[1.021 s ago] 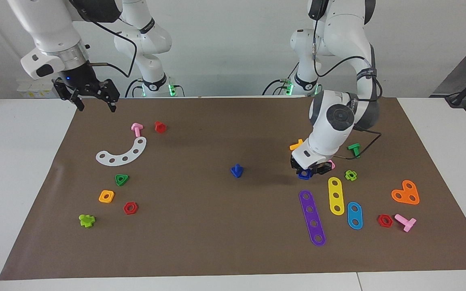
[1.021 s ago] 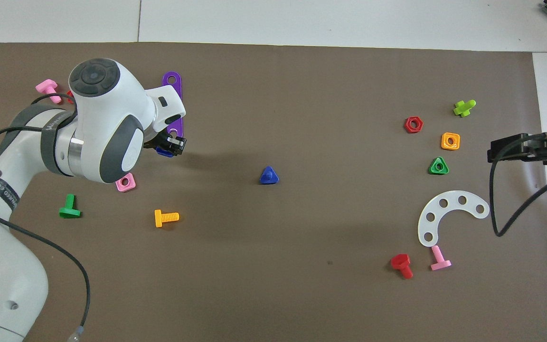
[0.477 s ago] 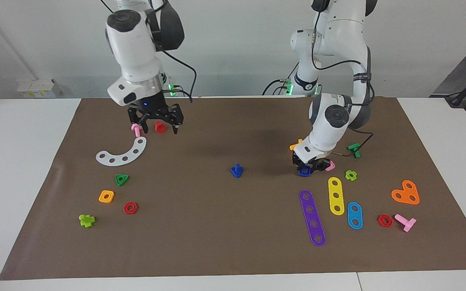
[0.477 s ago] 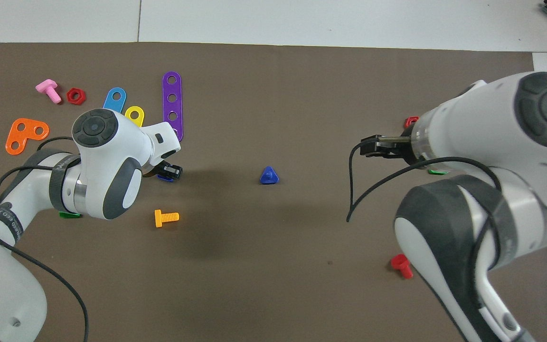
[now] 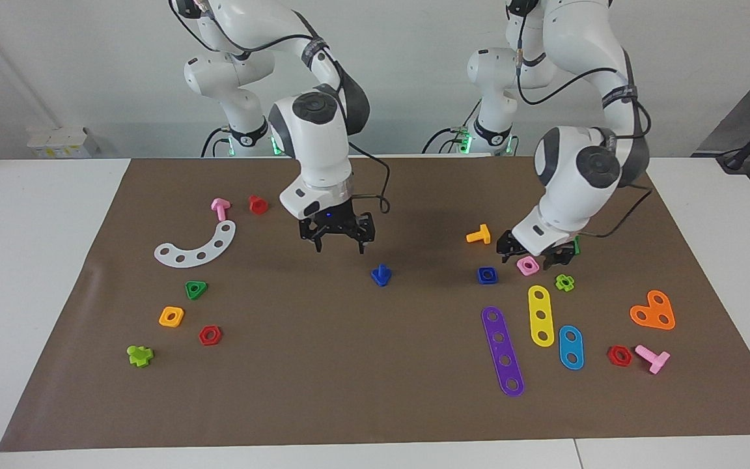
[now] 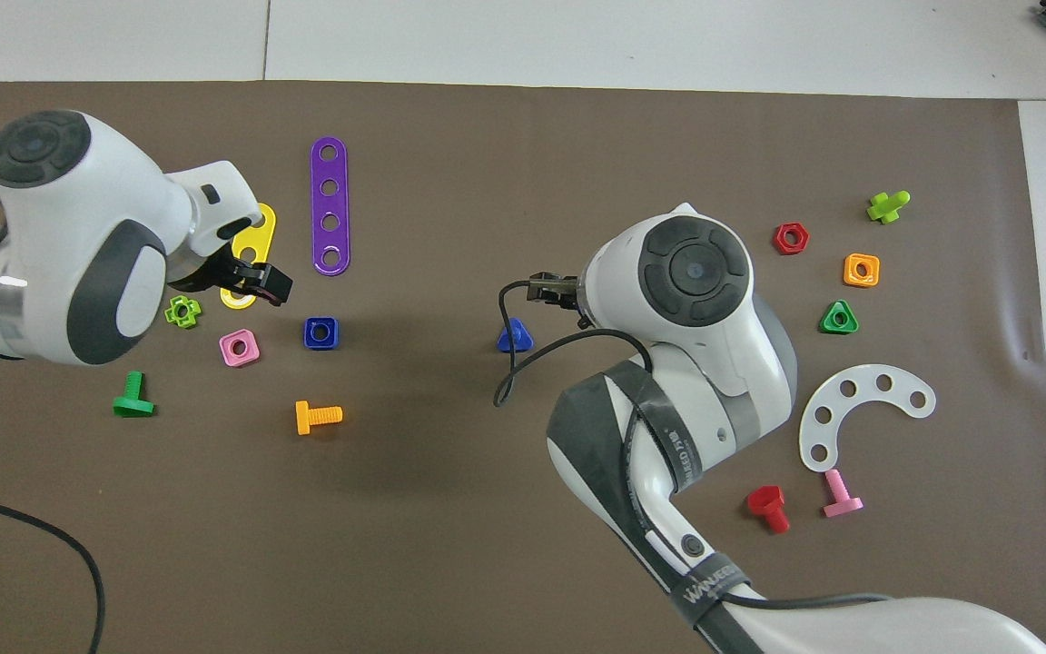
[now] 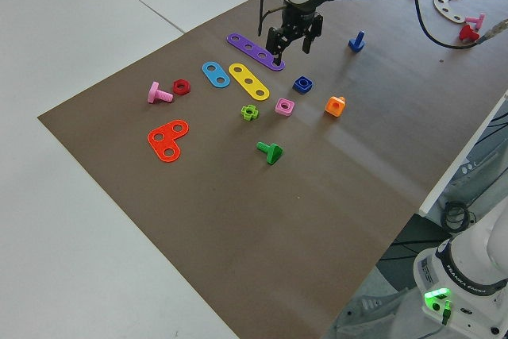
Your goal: Unscrew and place screws in storage area
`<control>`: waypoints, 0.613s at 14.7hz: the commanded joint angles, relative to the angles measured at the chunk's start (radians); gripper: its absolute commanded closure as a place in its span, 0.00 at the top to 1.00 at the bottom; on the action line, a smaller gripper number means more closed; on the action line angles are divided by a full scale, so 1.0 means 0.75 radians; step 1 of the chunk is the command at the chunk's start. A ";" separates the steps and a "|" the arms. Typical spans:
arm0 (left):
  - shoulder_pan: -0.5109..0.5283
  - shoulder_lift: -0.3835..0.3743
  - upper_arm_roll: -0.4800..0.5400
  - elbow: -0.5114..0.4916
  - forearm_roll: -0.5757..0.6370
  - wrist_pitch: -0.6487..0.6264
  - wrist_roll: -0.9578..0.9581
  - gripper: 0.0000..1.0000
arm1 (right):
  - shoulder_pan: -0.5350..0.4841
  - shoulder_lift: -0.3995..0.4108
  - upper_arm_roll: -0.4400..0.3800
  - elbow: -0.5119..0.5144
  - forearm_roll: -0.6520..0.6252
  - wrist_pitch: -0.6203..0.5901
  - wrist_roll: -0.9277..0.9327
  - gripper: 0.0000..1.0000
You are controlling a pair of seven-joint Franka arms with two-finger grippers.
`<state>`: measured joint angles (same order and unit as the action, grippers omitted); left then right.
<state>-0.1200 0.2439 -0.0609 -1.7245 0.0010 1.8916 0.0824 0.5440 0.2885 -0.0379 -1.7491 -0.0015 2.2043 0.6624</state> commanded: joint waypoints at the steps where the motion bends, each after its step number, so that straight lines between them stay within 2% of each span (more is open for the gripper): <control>1: 0.076 -0.004 0.003 0.176 -0.012 -0.214 0.021 1.00 | 0.052 0.124 -0.007 0.111 0.025 0.039 0.066 1.00; 4: 0.168 -0.010 0.012 0.331 -0.007 -0.384 0.021 1.00 | 0.121 0.255 -0.009 0.178 -0.008 0.055 0.121 1.00; 5: 0.188 -0.024 0.012 0.344 -0.003 -0.421 0.019 1.00 | 0.123 0.282 -0.009 0.178 -0.026 0.096 0.119 1.00; 8: 0.215 -0.151 0.014 0.334 -0.005 -0.436 0.003 1.00 | 0.132 0.325 -0.007 0.176 -0.053 0.117 0.119 0.95; 9: 0.215 -0.192 0.014 0.328 -0.003 -0.450 -0.003 1.00 | 0.132 0.327 -0.007 0.172 -0.053 0.110 0.115 0.91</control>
<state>0.0358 0.1678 -0.0471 -1.4635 0.0010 1.5885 0.0881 0.6395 0.5192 -0.0391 -1.6441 -0.0239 2.2899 0.7370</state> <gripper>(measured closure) 0.000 0.035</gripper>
